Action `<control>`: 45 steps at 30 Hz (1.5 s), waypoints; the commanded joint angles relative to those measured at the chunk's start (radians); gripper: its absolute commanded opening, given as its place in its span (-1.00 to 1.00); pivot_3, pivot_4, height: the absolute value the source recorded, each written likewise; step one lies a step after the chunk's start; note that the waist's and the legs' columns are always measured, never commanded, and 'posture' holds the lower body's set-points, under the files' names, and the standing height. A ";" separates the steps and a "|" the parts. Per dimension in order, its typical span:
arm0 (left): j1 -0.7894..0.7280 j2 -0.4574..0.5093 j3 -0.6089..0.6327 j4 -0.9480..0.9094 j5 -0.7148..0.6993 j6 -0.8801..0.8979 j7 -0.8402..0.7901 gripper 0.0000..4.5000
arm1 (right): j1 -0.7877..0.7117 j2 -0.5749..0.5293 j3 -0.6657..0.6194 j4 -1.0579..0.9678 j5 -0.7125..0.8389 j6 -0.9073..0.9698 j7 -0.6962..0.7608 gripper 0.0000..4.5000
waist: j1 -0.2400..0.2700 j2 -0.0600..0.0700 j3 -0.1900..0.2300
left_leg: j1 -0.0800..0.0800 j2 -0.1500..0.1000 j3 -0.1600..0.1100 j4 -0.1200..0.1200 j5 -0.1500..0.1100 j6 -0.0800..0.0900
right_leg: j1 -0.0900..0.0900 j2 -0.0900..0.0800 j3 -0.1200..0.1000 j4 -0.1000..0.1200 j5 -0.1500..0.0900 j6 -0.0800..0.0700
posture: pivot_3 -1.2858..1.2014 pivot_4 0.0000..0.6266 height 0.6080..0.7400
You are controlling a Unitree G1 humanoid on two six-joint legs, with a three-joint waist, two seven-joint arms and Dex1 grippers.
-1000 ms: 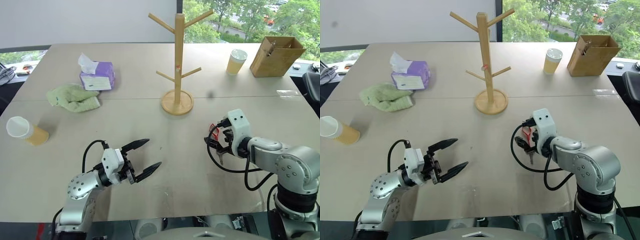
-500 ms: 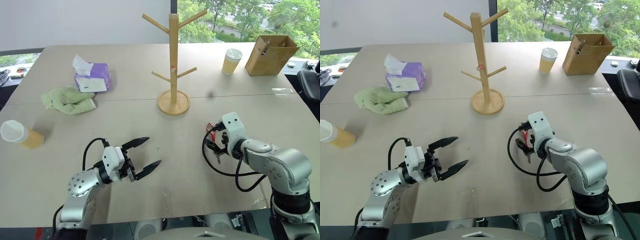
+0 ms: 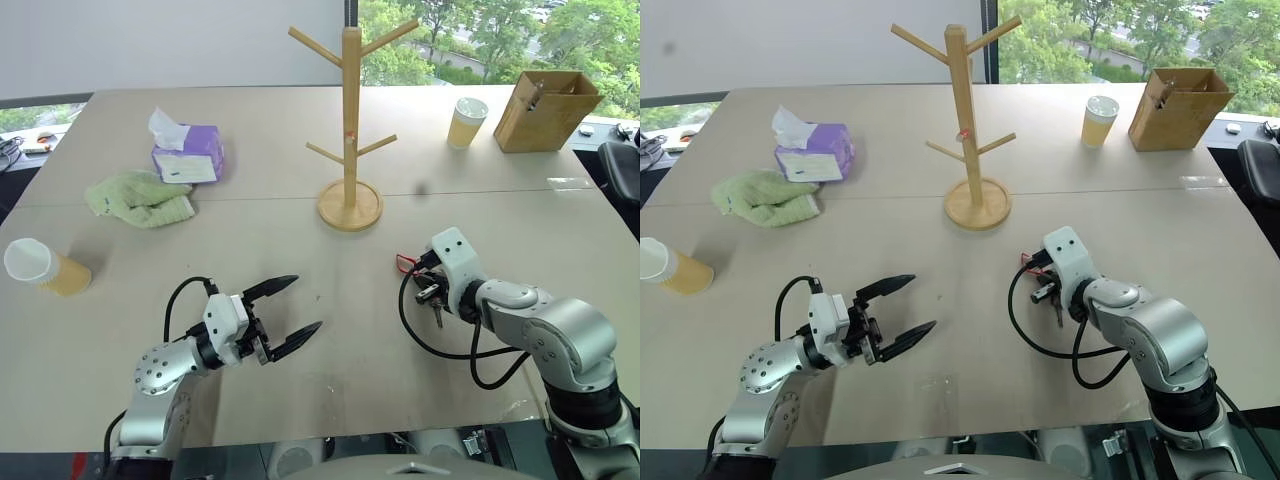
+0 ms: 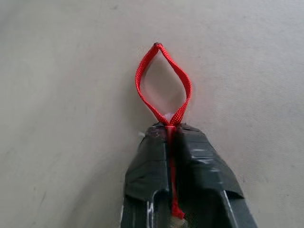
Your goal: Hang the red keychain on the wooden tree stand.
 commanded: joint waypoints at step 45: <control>-0.474 0.183 0.165 -0.434 -0.443 0.821 0.465 1.00 | -0.371 -0.028 0.123 0.310 -0.417 -1.105 0.411 -0.99 | 0.001 0.001 0.003 | -0.010 -0.002 -0.002 0.003 0.005 -0.007 | -0.008 0.002 -0.002 0.003 0.003 0.004 | 0.03 -0.52 1.00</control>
